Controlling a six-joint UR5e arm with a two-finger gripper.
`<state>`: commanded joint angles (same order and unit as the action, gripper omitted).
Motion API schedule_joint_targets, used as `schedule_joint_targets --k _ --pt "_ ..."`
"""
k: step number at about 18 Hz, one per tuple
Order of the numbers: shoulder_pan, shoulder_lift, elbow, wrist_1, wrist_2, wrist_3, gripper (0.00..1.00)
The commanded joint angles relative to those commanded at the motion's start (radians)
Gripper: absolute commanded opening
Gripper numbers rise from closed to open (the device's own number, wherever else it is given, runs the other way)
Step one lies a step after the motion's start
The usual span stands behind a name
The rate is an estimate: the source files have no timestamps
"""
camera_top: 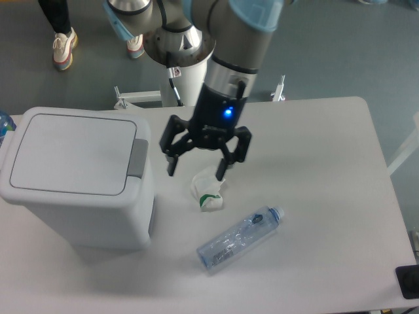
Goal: Open the trash can
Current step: 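Move the open gripper toward the lid edge of the white trash can, then lower the gripper finger onto the lid's raised edge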
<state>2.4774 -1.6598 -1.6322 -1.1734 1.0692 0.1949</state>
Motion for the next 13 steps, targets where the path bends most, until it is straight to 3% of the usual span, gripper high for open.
schedule_joint_targets --k 13 --pt "-0.032 0.025 -0.011 0.008 0.0 -0.041 1.0"
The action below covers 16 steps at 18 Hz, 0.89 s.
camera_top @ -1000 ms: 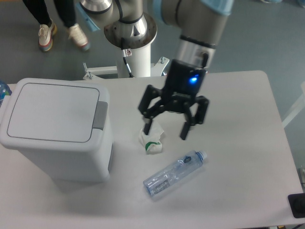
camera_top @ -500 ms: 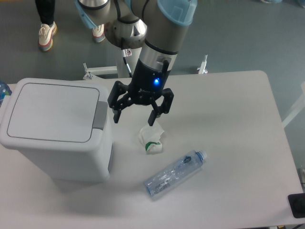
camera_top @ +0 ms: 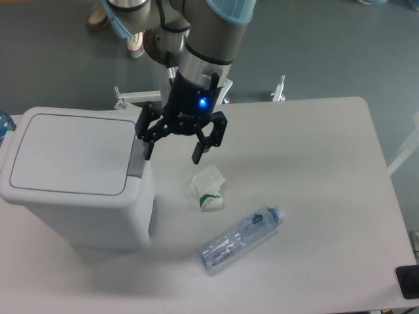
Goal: Open the trash can
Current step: 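Lower the gripper finger onto the lid's raised edge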
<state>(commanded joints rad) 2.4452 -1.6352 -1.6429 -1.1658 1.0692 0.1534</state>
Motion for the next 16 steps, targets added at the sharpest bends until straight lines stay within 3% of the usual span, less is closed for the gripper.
schedule_joint_targets --k 16 --pt "-0.012 -0.018 -0.012 0.008 0.002 -0.028 1.0"
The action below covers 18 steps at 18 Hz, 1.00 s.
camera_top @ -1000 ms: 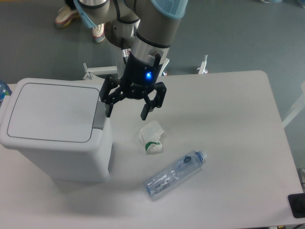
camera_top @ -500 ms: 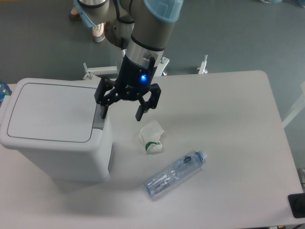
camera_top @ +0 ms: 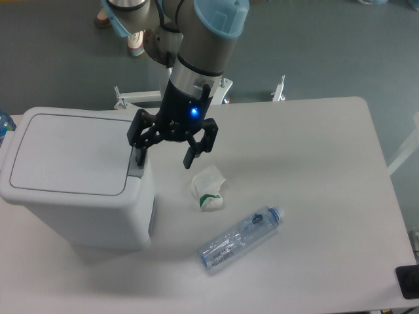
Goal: Open the trash can
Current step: 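Lower the gripper finger onto the lid's raised edge, then push the lid edge down so the lid flips open, then lift away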
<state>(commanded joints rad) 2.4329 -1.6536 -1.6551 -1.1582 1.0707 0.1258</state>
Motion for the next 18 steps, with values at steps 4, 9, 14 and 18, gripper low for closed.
schedule_joint_targets --k 4,9,14,18 --pt "0.0 0.0 -0.002 0.0 0.0 0.0 1.0" --pt "0.0 0.002 0.011 -0.002 0.0 0.0 1.0" --pt "0.034 -0.002 0.095 0.028 0.049 0.079 1.0" --pt "0.164 -0.04 0.118 0.029 0.086 0.372 1.0"
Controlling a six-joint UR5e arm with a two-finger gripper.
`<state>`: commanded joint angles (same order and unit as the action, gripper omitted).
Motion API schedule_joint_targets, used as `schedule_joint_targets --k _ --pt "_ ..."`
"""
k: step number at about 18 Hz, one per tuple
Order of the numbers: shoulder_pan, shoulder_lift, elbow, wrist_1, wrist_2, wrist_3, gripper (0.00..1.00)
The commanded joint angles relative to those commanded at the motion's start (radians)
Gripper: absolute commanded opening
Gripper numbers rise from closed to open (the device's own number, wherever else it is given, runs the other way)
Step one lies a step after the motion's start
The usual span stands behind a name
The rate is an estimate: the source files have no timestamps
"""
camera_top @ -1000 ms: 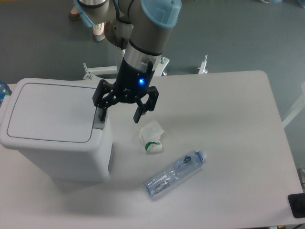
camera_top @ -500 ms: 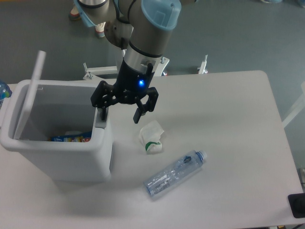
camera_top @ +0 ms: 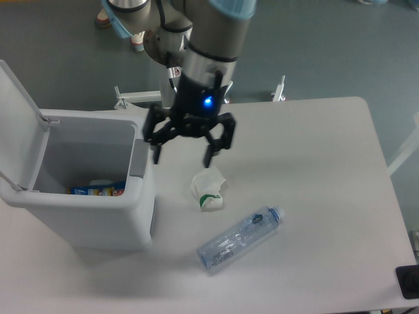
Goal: Open the trash can
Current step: 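Push the lid edge down so the lid flips open, then lift away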
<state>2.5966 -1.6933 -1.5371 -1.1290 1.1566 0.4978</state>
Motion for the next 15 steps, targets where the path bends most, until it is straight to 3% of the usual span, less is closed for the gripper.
schedule_joint_targets --k 4,10,13,15 --pt "0.152 -0.113 0.005 0.005 0.13 0.413 1.0" --pt "0.25 -0.33 0.136 0.041 0.301 0.707 1.0" --pt "0.267 -0.341 0.147 0.032 0.337 0.844 1.0" --pt "0.261 -0.344 0.134 0.038 0.36 0.854 1.0"
